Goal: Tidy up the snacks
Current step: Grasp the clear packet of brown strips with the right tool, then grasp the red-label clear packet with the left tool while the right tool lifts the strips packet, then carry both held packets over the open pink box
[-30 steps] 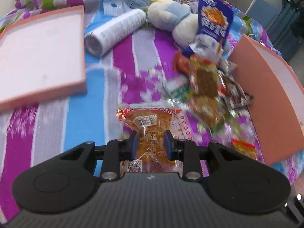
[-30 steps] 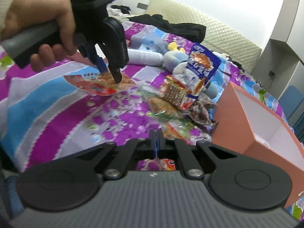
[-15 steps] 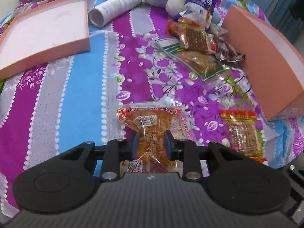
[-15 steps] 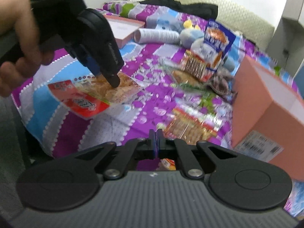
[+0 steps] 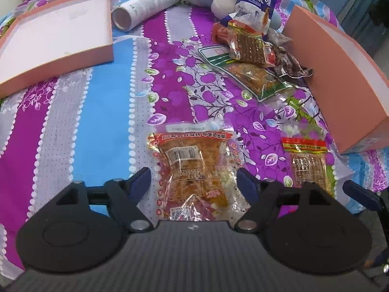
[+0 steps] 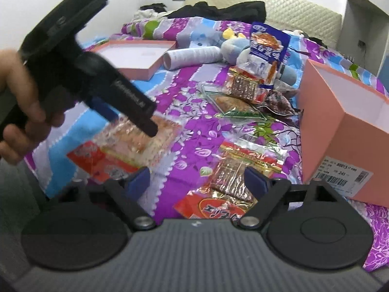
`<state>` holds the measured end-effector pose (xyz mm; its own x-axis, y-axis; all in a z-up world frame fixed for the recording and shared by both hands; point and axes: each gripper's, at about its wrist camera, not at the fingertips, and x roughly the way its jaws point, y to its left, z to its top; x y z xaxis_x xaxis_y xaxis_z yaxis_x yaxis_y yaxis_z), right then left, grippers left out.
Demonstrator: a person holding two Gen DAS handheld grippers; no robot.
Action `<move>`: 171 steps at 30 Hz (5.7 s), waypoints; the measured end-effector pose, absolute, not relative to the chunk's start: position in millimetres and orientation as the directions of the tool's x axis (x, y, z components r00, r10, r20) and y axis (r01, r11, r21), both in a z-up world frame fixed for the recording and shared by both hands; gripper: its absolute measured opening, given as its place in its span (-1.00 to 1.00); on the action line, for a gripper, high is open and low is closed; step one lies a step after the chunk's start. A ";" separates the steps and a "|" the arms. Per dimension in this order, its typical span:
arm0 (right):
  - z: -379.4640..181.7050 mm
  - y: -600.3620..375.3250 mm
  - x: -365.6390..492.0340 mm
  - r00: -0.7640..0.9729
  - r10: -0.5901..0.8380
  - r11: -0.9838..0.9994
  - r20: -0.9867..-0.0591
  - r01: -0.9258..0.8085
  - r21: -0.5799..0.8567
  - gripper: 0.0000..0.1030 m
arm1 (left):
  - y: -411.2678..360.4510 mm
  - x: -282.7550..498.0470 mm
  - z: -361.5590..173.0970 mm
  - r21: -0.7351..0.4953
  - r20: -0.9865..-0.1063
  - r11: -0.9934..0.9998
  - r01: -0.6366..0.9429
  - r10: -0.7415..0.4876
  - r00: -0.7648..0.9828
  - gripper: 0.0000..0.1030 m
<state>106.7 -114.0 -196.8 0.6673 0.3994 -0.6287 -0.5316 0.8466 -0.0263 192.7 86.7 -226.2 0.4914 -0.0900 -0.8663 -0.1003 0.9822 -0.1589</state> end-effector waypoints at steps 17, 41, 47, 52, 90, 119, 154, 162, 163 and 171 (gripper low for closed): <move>-228.9 -128.0 157.0 0.633 0.279 0.938 -0.723 -0.341 0.063 0.66 | 97.0 194.1 -241.5 -0.244 -0.855 0.949 -0.201 -0.112 0.507 0.90; -223.2 -106.4 174.3 0.613 0.279 0.915 -0.739 -0.404 0.010 0.06 | 61.0 192.3 -242.0 -0.042 -0.866 0.993 -0.114 0.020 0.500 -0.03; -210.2 -110.0 166.5 0.622 0.296 0.914 -0.725 -0.405 0.025 0.05 | 70.7 185.5 -232.0 -0.103 -0.858 0.986 -0.128 -0.023 0.513 -0.28; -191.3 -121.0 157.6 0.651 0.293 0.923 -0.701 -0.383 0.030 0.05 | 67.6 172.5 -214.0 -0.137 -0.841 0.983 -0.125 -0.049 0.539 -0.36; -111.6 -227.8 73.4 0.749 0.215 0.977 -0.627 -0.166 0.137 -0.04 | 23.9 93.0 -164.9 -0.344 -0.787 0.938 -0.043 -0.263 0.558 -0.68; -144.3 -219.5 68.0 0.685 0.259 0.965 -0.680 -0.203 0.163 -0.05 | -7.8 94.2 -372.0 -0.183 -0.983 0.741 0.646 -0.153 -0.103 0.54; -146.4 -216.6 65.7 0.686 0.266 0.963 -0.677 -0.214 0.161 -0.08 | -36.0 86.8 -364.0 -0.082 -0.997 0.687 0.722 -0.046 -0.069 -0.30; -136.2 -220.6 62.9 0.707 0.259 0.966 -0.658 -0.208 0.157 -0.09 | -39.9 89.9 -297.7 -0.123 -0.985 0.746 0.654 -0.170 0.008 -0.31; -134.4 -221.5 62.9 0.710 0.257 0.966 -0.655 -0.206 0.156 -0.09 | -41.5 89.7 -287.8 -0.129 -0.982 0.752 0.646 -0.187 0.023 -0.31; -119.1 -232.9 60.9 0.745 0.237 0.972 -0.623 -0.175 0.160 -0.09 | -54.2 89.6 -209.3 -0.167 -0.938 0.801 0.575 -0.309 0.158 -0.31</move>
